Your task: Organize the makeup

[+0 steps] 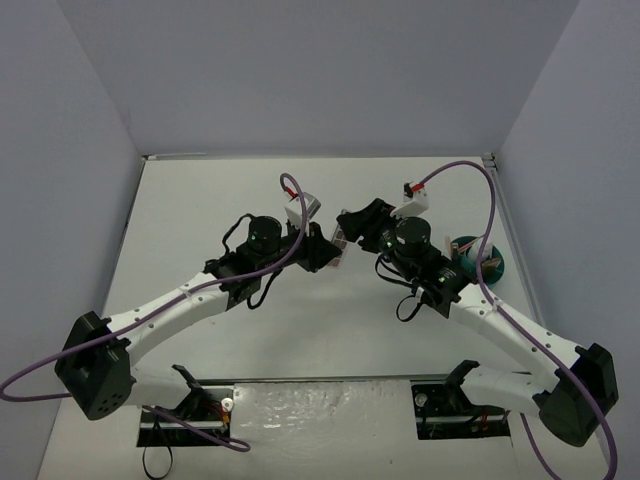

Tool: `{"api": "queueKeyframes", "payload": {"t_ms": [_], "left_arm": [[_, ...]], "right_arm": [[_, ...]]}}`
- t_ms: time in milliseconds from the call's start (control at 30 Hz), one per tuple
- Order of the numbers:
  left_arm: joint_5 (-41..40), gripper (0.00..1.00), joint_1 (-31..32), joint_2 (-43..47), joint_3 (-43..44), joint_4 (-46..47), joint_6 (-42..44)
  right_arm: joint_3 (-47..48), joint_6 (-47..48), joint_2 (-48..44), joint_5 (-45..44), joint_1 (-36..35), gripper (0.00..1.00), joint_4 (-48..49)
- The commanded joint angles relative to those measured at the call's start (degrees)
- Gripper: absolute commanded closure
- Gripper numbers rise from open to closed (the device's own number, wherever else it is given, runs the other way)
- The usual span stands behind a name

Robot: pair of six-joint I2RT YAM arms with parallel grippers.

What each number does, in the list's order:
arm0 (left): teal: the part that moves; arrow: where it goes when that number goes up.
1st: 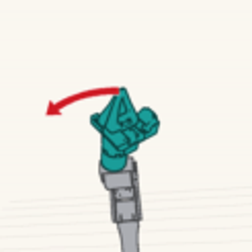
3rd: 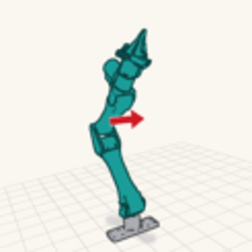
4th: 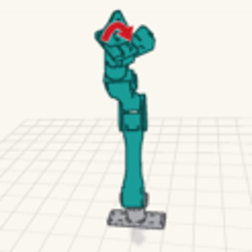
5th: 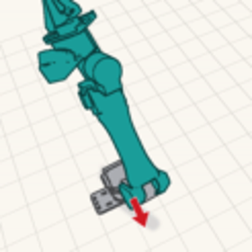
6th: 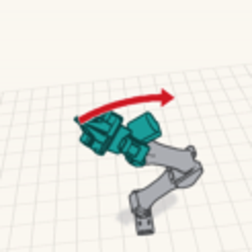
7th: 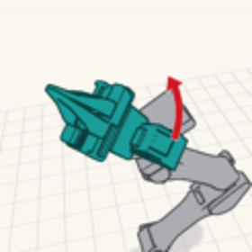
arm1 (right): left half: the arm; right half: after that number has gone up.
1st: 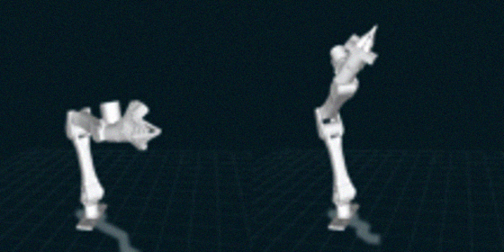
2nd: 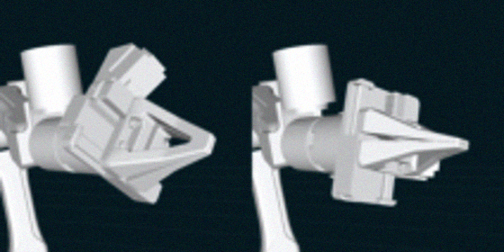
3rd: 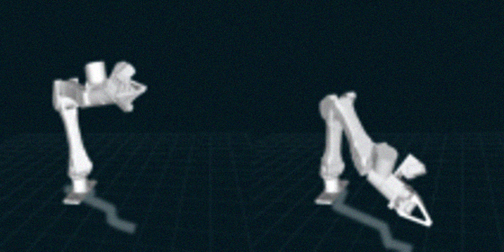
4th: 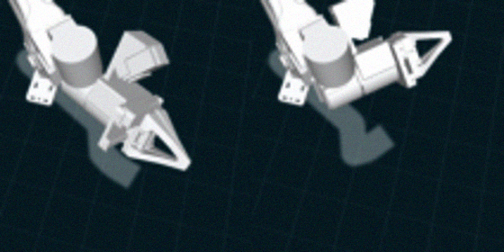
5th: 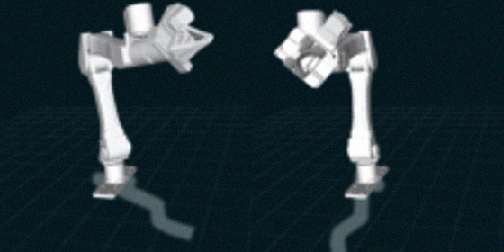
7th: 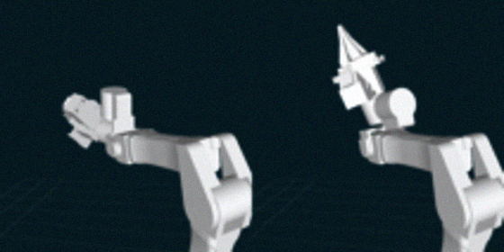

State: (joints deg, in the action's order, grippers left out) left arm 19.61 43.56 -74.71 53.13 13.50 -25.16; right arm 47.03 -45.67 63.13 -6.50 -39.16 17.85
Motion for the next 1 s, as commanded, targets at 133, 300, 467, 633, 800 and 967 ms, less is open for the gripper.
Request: {"api": "queueKeyframes", "payload": {"t_ms": [133,300,467,633,800,967], "left_arm": [[1.29,1.00,0.72,1.04,4.18,4.60,3.61],[1.31,1.00,0.83,1.74,2.81,4.85,8.10],[0.60,1.00,0.83,3.75,-0.07,5.86,14.81],[0.38,1.00,0.83,5.78,-3.08,6.37,23.37],[1.17,1.00,0.83,7.42,-6.23,8.01,29.89],[3.58,1.00,0.91,7.21,-6.89,10.21,31.58]], "right_arm": [[1.08,3.10,-2.16,-0.86,-0.55,0.86,0.67],[3.71,7.20,-4.29,-2.43,-0.40,0.48,-5.67],[8.82,13.48,-5.36,-1.81,0.11,0.21,-16.75],[14.32,18.60,-5.57,5.00,3.33,0.09,-26.81],[18.27,23.83,-4.64,17.37,8.91,0.04,-33.90],[20.43,29.04,-2.26,25.29,9.45,0.01,-38.68]]}}
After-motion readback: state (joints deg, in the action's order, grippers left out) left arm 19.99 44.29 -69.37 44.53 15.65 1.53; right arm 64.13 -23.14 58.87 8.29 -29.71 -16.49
